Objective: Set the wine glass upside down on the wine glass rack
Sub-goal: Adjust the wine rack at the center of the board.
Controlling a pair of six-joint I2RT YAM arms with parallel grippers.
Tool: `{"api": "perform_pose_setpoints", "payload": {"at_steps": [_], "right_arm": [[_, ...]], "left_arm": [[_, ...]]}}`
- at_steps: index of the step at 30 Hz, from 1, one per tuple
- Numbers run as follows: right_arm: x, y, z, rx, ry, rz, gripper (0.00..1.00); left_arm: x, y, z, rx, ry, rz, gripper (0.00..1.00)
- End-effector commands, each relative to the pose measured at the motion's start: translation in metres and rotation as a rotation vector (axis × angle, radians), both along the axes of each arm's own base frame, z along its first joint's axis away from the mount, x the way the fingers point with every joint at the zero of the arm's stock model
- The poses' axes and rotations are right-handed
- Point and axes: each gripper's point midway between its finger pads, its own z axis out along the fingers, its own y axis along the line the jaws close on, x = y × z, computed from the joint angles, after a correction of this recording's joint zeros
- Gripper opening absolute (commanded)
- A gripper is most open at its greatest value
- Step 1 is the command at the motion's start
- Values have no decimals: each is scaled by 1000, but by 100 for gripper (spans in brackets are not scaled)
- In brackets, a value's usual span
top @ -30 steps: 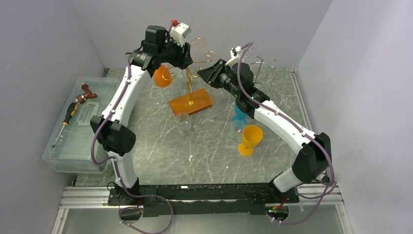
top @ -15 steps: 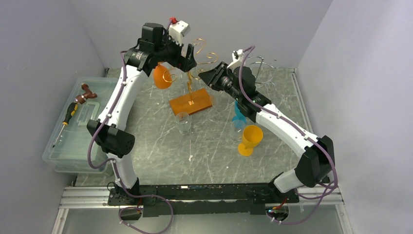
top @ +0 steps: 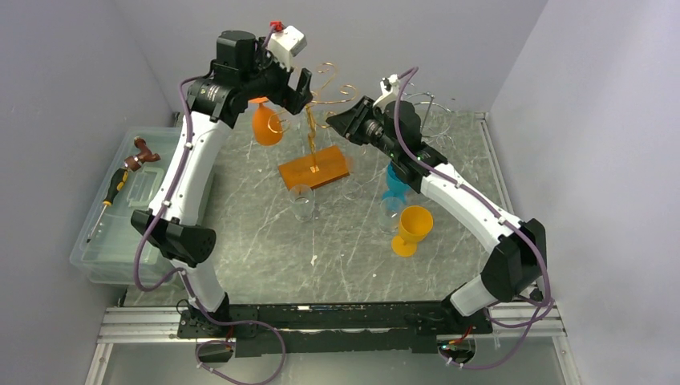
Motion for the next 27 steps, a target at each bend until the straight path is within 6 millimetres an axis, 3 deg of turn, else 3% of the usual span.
{"api": "perform_pose_setpoints", "payload": {"at_steps": [1,10,19,27], "right_arm": [[-5,5,8,-35,-36,59,18],[-4,3,24,-10,-71,64,27],[4,5,40,38,-89,106,32],[-1,-5,59,46,-135,106,39]], "left_arm": [[-14,14,33,45,-117,6,99],[-2,12,-30,131,-37,-20,96],[4,9,-36,147,-46,-42,89],[0,5,-39,141,-31,-69,84]]}}
